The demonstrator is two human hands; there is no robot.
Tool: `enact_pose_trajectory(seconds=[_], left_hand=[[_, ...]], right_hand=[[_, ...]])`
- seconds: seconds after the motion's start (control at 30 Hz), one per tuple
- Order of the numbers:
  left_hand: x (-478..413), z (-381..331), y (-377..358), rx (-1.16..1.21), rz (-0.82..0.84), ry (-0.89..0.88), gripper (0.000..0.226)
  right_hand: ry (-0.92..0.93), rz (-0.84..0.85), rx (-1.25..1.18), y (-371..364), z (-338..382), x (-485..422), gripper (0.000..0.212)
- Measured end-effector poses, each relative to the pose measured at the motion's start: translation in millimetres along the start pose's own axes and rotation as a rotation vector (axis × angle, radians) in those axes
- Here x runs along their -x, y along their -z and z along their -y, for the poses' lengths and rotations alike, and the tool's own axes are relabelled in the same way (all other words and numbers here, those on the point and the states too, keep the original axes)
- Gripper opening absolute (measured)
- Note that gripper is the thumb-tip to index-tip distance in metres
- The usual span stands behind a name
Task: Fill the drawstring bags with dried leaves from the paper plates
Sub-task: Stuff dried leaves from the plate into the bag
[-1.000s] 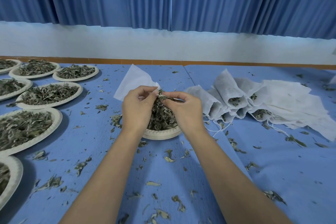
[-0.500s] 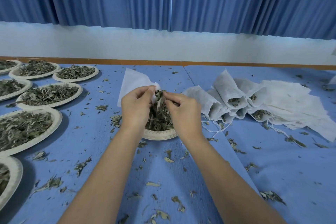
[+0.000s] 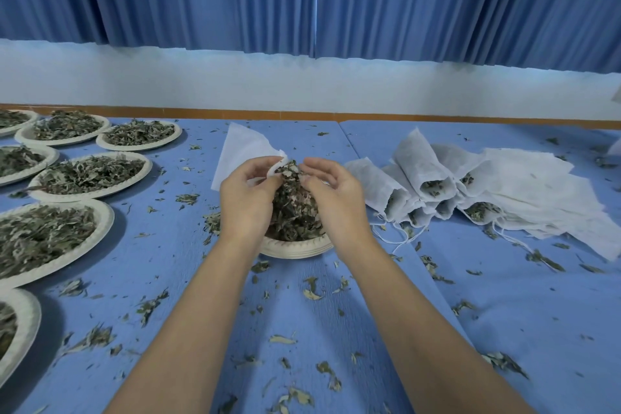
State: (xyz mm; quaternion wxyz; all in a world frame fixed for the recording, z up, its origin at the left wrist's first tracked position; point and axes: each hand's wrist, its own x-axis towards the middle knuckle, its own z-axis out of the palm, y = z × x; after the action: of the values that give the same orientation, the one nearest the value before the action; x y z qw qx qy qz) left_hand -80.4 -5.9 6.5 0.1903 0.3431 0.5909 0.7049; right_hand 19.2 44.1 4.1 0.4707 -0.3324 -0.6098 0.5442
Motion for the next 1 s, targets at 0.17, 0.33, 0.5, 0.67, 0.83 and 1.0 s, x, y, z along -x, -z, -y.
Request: enact_pose_trajectory(seconds=[0.17, 0.33, 0.5, 0.67, 0.83, 1.0], left_hand=[[1.5, -0.7, -3.8, 0.035, 0.028, -0.028, 0.027], [1.4, -0.8, -5.6, 0.054, 0.163, 0.045, 0.033], [3.2, 0.7, -2.4, -0.263, 0.251, -0.157, 0.038], [1.5, 4.6, 1.2, -0.326, 0.123, -0.262, 0.034], [-1.6, 7.3, 3.0, -0.280, 0.044, -0.246, 0.032], [-4.2, 6.3, 6.3, -0.103, 0.032, -0.133, 0.031]], right_hand=[[-0.147, 0.003, -0.184, 3.4, -3.1, 0.2, 0.021], [-0.112, -0.096, -0.091, 4.5, -5.2, -1.5, 0.014], [-0.111, -0.101, -0.043, 4.8, -3.9, -2.9, 0.006], [-0.154, -0.027, -0.232, 4.2, 3.7, -1.8, 0.021], [-0.054, 0.083, -0.093, 6.1, 7.5, -3.4, 0.028], [0.062, -0.075, 0.221, 11.4, 1.2, -8.4, 0.019]])
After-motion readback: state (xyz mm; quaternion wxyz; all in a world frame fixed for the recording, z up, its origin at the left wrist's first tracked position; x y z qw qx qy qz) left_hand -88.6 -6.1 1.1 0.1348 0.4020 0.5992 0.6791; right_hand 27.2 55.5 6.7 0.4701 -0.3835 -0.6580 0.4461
